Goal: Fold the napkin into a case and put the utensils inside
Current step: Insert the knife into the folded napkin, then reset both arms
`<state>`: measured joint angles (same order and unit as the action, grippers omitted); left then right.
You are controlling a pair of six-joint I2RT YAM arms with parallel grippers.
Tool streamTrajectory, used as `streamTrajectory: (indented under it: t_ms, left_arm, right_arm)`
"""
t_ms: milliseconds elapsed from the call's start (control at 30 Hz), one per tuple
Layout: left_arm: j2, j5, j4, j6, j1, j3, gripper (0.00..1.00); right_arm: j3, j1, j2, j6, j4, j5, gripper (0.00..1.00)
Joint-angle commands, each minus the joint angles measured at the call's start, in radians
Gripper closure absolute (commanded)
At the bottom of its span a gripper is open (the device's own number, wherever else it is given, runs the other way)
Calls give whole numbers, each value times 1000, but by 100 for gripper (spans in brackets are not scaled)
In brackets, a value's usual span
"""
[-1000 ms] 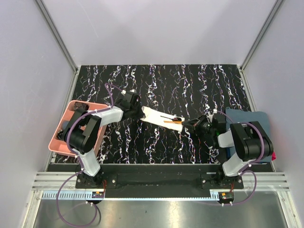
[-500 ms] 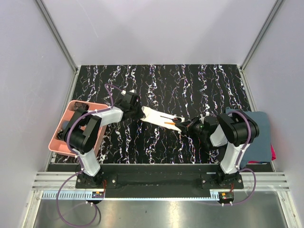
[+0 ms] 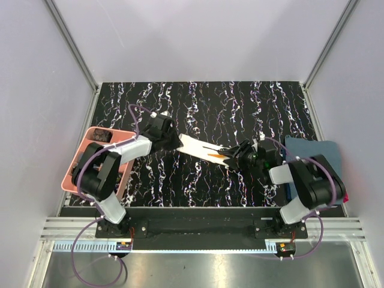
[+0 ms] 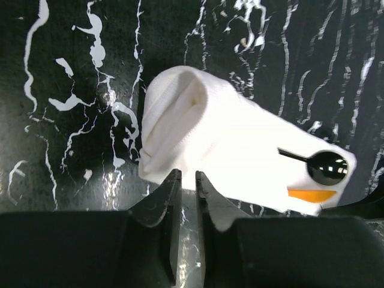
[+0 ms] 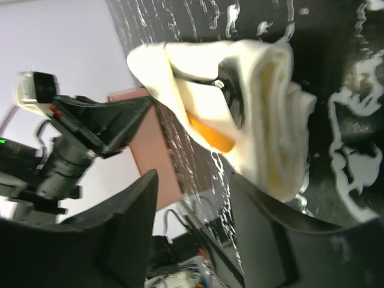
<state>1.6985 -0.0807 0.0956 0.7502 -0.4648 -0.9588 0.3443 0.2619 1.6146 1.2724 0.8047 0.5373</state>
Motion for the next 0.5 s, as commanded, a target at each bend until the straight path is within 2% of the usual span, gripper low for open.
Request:
streamTrajectory:
  t_ms: [0, 33, 100, 133, 167, 200, 300, 333, 400, 467]
  left_arm:
    - [-120, 39, 33, -44, 5, -24, 78]
    - [-135, 39, 41, -63, 5, -27, 75]
    - [-174, 12, 64, -87, 3, -43, 71]
    - [-186, -10, 67, -118, 2, -46, 66]
    - [-213, -52, 69, -133, -1, -47, 64]
    - [-233, -63, 70, -149, -11, -47, 62]
    - [-334, 22, 67, -238, -127, -25, 51]
    - [-356, 54, 56, -264, -212, -9, 49]
    - [-431, 145, -2, -256, -299, 63, 45]
    - [-491, 180, -106, -201, -397, 191, 42]
  right_arm:
    - [129, 7, -235, -275, -526, -72, 29]
    - [148, 7, -272, -312, -673, -106, 27]
    - [203, 7, -355, -429, -800, -131, 22]
    - [214, 7, -376, -470, -934, -160, 20]
    - [222, 7, -418, -510, -979, -178, 13]
    - [249, 8, -436, -600, -1083, -207, 0]
    - [304, 8, -504, -730, -1237, -331, 0]
    - [311, 8, -527, -745, -1256, -367, 0]
    - [296, 8, -610, -751, -1236, -362, 0]
    - [265, 8, -700, -723, -1188, -297, 0]
